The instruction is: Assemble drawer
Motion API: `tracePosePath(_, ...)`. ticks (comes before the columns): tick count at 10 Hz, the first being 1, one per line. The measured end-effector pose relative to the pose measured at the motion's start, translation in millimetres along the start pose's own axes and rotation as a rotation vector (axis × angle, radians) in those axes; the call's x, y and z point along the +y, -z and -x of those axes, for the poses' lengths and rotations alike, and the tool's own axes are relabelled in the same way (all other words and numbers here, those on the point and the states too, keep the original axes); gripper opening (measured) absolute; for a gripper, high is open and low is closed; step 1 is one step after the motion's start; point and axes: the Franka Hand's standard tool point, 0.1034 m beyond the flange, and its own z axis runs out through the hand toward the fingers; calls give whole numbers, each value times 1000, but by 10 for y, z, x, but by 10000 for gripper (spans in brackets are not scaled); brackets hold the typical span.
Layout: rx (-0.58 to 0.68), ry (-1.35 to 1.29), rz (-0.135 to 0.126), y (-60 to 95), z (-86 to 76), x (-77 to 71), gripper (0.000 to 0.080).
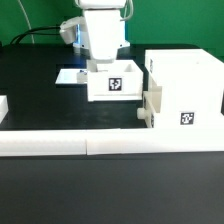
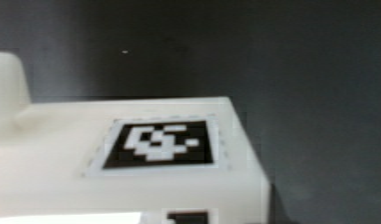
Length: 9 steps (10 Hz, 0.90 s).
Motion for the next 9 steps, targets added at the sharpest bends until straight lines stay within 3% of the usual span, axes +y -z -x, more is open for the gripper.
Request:
tracePosePath(4,-3,90,-1,-6,22,-2,42)
tracePosePath(9,2,22,4,-40,-36,187,42)
